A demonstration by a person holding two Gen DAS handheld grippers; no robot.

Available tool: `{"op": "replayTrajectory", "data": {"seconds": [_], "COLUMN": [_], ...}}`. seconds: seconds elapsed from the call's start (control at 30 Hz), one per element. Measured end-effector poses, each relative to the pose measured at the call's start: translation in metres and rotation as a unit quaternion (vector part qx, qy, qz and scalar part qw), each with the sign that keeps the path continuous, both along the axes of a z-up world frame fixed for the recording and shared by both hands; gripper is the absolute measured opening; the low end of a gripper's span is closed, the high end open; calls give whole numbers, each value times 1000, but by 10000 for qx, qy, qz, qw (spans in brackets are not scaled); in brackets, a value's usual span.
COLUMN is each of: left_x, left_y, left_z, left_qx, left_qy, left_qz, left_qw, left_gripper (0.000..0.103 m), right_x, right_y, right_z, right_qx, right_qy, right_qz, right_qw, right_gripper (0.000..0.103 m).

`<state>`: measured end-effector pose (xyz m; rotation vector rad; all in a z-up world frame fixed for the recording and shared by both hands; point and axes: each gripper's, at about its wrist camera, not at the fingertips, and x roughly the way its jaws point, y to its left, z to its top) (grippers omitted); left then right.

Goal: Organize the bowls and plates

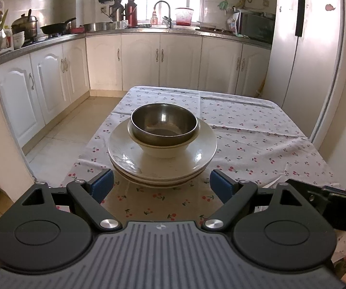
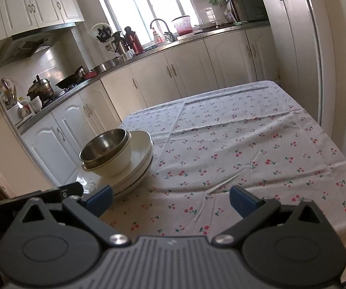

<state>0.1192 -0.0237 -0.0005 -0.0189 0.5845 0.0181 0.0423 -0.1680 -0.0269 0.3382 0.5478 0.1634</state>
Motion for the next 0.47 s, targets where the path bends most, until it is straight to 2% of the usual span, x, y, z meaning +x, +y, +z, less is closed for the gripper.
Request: {"op": "replayTrajectory", "data": {"seconds": [0.23,0.47], "left_x": [5,11], "left_y": [-5,-14], "left_z": [-5,-10], "left_qx": [68,162], "left_qy": [114,199], "left_qz": [-1,78], "left_qw": [9999,9996], "left_gripper": [103,103], "right_x": [5,19], "right_y": [-7,-24], "right_z": [-7,-25], "right_qx": [15,90], "right_qy": [11,225], "right_qz": [-7,-74], "right_qw": [10000,9997], "right_gripper": [102,102]}}
